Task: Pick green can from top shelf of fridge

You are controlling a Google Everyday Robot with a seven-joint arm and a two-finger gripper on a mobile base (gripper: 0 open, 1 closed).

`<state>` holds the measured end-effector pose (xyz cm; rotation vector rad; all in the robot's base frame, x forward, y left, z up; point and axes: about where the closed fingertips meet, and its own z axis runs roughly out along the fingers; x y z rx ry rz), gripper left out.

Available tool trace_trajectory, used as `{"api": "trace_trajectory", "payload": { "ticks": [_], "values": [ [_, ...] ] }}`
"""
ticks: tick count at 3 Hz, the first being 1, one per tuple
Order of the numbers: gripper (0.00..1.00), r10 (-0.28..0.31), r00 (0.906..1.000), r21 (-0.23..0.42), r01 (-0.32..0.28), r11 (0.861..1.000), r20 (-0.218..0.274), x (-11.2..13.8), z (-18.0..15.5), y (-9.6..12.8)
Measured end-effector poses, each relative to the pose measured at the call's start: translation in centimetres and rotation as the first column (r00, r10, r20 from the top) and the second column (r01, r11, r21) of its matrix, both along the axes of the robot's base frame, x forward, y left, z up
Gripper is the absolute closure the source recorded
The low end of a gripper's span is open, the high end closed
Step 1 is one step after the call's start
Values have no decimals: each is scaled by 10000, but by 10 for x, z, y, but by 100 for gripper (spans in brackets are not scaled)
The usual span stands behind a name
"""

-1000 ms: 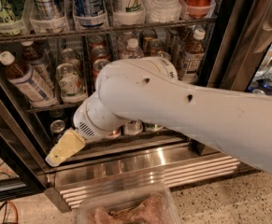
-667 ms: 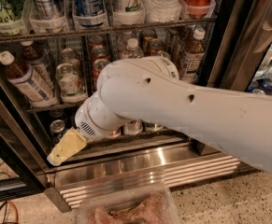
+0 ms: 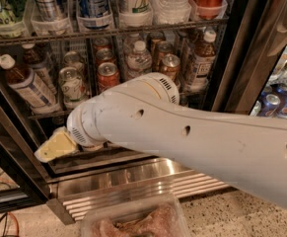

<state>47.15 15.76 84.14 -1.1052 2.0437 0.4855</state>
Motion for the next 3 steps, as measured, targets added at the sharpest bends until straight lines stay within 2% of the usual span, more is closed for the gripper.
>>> {"api": "trace_trajectory", "payload": {
  "ticks": [1, 2, 3],
  "values": [
    [0, -640, 9978, 623, 628, 9961, 177, 9, 10, 8],
    [0, -836, 9965, 791, 833, 9934, 5, 9, 12, 9],
    [0, -804, 9967, 839, 794, 9933, 83, 9, 13, 11]
  ]
}}
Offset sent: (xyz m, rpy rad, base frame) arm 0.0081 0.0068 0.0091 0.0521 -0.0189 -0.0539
